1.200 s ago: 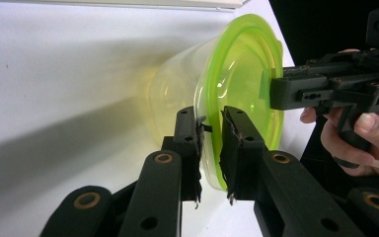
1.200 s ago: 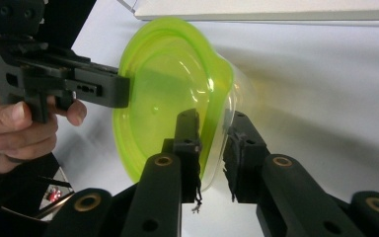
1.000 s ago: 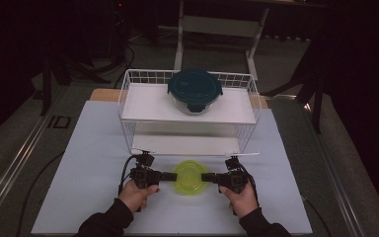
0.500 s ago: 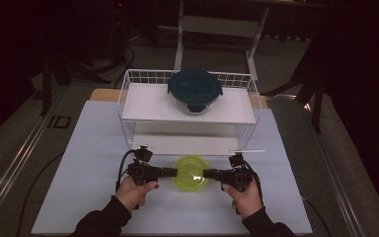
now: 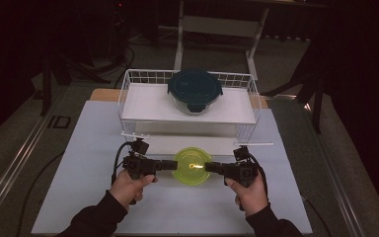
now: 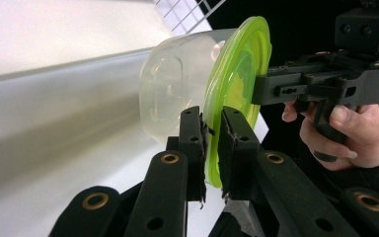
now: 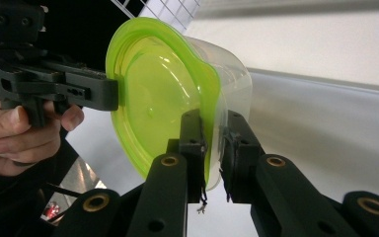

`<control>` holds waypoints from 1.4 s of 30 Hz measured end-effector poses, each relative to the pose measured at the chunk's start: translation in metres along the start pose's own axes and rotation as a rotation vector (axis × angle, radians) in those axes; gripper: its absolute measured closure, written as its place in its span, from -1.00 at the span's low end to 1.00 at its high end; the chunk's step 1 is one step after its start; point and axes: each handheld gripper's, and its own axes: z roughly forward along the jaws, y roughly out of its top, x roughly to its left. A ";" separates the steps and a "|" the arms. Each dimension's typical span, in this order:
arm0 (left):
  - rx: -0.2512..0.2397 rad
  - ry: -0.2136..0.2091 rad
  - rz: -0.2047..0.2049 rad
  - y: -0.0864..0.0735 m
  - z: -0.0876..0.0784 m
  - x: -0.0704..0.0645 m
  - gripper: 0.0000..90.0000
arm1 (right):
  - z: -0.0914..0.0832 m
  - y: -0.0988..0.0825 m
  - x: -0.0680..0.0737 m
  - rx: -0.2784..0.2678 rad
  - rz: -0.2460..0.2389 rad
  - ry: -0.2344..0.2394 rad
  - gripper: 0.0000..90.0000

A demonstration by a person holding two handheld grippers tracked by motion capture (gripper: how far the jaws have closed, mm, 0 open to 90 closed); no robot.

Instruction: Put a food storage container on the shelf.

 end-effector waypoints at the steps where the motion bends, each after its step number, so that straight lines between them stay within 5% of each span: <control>1: -0.004 -0.003 0.001 0.001 -0.001 -0.002 0.81 | -0.001 0.002 0.001 0.001 0.000 0.000 0.79; 9: -0.029 -0.033 0.004 0.013 -0.011 -0.011 0.82 | -0.011 0.015 0.009 -0.007 0.012 0.015 0.79; 26: -0.114 -0.093 0.070 0.061 -0.047 -0.042 0.82 | -0.044 0.069 0.049 -0.084 -0.071 0.010 0.80; 42: -0.160 -0.068 0.118 0.123 -0.066 -0.066 0.83 | -0.064 0.130 0.067 -0.159 -0.105 -0.002 0.79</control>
